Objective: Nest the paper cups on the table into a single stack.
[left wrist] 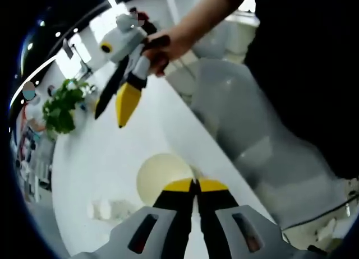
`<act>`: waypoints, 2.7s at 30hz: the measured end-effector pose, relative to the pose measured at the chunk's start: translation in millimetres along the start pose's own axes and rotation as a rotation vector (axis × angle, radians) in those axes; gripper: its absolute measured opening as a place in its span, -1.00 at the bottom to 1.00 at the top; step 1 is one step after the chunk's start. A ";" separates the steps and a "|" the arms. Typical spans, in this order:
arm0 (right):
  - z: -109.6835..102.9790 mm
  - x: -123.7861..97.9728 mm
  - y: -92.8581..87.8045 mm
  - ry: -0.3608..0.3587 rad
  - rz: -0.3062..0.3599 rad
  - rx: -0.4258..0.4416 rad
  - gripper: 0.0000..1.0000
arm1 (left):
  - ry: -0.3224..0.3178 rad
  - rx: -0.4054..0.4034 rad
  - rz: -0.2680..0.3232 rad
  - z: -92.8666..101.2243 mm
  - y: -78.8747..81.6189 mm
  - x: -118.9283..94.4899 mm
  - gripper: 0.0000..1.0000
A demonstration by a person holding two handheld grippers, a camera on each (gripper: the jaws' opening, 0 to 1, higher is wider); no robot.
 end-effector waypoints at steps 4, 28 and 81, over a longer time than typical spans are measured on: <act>-0.6 0.9 -2.9 0.004 0.000 0.013 0.96 | -0.018 -0.019 -0.027 -0.4 -2.6 7.6 -0.99; 9.4 0.8 -16.5 0.002 -0.001 0.064 0.94 | -0.068 -0.073 -0.064 -3.6 -4.4 32.2 -0.91; -1.0 -9.6 -10.7 -0.002 -0.035 0.050 0.93 | 0.240 -0.453 0.085 0.1 -27.7 -2.3 -0.24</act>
Point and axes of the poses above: the point that each gripper's makers call its tool centre point, and the gripper's own axes: x roughly forward along the fingers, z roughly to its right, y roughly out of its top, the point moved 7 cm from there along -x, roughly backward along the fingers, and after that the axes turned 10 degrees about x, right-handed, at the moved point
